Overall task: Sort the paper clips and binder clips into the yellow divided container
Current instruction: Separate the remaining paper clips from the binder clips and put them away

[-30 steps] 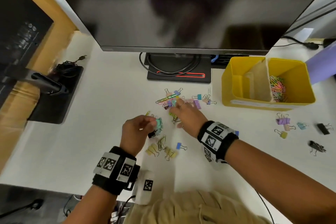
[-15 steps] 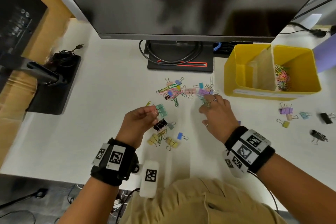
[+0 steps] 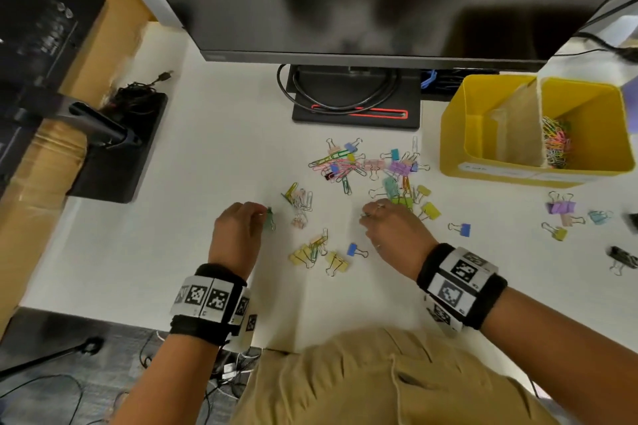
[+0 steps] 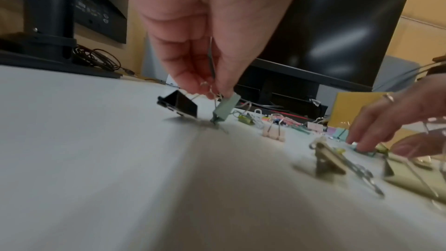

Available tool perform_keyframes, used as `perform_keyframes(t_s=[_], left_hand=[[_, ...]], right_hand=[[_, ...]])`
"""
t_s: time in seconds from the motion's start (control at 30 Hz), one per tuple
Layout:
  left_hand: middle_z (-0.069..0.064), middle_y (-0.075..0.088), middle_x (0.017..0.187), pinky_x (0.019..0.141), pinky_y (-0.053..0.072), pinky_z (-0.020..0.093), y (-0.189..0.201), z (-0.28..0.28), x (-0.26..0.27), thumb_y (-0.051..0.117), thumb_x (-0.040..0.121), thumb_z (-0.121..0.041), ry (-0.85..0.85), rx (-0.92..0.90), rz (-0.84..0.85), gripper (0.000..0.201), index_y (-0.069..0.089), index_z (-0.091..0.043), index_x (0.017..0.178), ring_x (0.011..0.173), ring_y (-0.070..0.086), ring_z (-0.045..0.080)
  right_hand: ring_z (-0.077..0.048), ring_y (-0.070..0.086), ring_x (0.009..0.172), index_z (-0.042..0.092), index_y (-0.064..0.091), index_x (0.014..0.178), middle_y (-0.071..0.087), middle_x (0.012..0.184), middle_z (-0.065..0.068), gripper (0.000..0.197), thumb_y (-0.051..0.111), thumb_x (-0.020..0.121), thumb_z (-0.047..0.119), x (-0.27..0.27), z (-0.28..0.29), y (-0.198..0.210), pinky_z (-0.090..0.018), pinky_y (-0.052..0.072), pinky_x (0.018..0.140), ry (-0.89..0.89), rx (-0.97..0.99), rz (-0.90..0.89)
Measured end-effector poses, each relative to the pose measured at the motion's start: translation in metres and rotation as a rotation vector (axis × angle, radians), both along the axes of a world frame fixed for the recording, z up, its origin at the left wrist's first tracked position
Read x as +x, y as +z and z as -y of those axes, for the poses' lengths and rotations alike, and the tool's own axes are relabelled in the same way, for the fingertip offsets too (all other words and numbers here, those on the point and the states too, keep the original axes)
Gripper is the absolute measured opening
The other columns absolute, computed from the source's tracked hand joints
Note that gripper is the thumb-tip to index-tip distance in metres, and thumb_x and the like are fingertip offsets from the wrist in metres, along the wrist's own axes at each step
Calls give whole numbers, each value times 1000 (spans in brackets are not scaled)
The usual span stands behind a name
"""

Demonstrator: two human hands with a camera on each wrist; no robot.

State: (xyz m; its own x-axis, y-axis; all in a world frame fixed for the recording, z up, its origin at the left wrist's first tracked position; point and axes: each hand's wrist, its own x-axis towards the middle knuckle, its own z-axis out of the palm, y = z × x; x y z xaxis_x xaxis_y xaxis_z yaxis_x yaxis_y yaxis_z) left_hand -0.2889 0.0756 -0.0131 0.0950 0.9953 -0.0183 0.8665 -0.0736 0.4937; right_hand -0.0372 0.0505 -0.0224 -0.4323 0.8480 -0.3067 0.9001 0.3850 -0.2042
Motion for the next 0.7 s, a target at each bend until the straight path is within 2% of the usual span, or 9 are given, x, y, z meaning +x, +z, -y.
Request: perform_keyframes(t_s=[0.07,0.13,0.2,0.27,0.37,0.43,0.47,0.6,0.7], left_hand=[[19,68,93,72,51,40,0,5,2,66,80,-4,-7,25,-77,12,70,-4,91,88,59,39],[19,65,105,77,51,41,4,11,9,70,77,-10,-45,72,-127,19,69,-7,96,98,55,40],[14,63,107,77,50,36,5,18,17,68,78,-26,-178,83,-129,26,67,-11,100,98,54,34],[9,62,106,79,51,34,5,26,26,64,75,-39,-308,-99,-101,39,65,-15,105,98,56,29],[8,61,113,85,51,36,0,31,33,69,77,-31,-307,-356,-105,42,61,-14,114,106,57,26],[10,64,110,83,50,34,-3,32,29,69,78,-23,-252,-351,-76,37,62,-10,113,103,59,28],[11,65,108,82,49,32,-3,31,26,70,78,-19,-224,-333,-55,35,63,-9,111,100,61,28],[12,68,102,76,43,24,-3,33,12,73,75,-12,-164,-301,-28,33,65,-6,106,93,64,28],[12,68,102,77,45,27,-3,31,7,75,73,-13,-138,-319,-36,35,65,-7,106,93,63,29]], right_hand=[[-25,69,77,14,70,65,74,86,-6,23,84,47,9,10,5,-1,-30,58,60,-25,103,37],[-26,70,79,14,71,73,74,91,-8,32,85,45,9,9,9,3,-33,58,63,-19,153,-70],[-29,68,83,12,69,89,71,98,-11,27,76,62,10,1,12,8,-36,56,68,41,102,-309],[-29,64,89,12,66,99,69,103,-10,22,58,81,22,-10,15,16,-37,52,75,101,-41,-462],[-29,62,86,11,69,83,70,88,-7,40,42,89,38,-13,15,11,-37,48,73,231,-168,-329],[-31,61,81,5,68,68,69,79,-10,47,44,90,39,-9,12,10,-38,45,71,253,-138,-197],[-31,60,82,4,68,68,68,81,-12,47,45,91,38,-7,9,10,-38,44,72,210,-121,-161],[-33,55,101,2,63,100,63,105,-18,24,48,92,18,-28,-9,22,-37,43,81,26,-139,-248],[-31,49,112,4,54,119,56,118,-19,31,49,89,4,-56,-19,22,-38,44,86,150,-240,-189]])
